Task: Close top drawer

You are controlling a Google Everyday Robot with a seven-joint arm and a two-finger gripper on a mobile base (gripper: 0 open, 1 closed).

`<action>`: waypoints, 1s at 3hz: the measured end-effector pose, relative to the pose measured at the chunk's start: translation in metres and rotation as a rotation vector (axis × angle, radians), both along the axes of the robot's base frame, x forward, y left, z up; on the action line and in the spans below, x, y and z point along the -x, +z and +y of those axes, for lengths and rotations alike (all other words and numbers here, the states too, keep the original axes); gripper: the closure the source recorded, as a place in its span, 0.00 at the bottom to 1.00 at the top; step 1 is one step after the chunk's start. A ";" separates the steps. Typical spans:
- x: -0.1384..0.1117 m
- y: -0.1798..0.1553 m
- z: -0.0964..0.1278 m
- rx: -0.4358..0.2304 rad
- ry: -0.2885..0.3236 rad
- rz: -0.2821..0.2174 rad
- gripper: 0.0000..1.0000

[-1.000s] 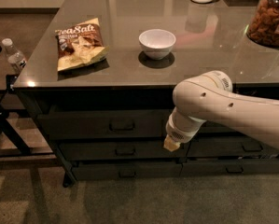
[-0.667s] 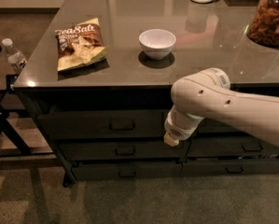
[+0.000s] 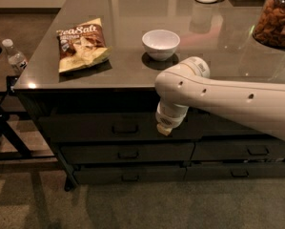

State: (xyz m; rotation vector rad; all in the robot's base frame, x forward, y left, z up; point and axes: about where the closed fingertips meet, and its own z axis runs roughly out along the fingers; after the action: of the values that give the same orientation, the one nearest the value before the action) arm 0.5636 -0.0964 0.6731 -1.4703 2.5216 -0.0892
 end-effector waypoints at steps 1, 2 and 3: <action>0.000 0.000 0.002 0.001 0.005 -0.001 0.83; 0.001 0.000 0.001 0.000 0.004 0.000 0.59; 0.001 0.000 0.001 0.000 0.004 0.000 0.36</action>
Offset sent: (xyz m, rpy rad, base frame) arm 0.0004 0.0023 0.0000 -0.0017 -0.0017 0.0054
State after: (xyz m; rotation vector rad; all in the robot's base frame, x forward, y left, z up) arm 0.5627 -0.0952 0.6729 -1.4754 2.5183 -0.0889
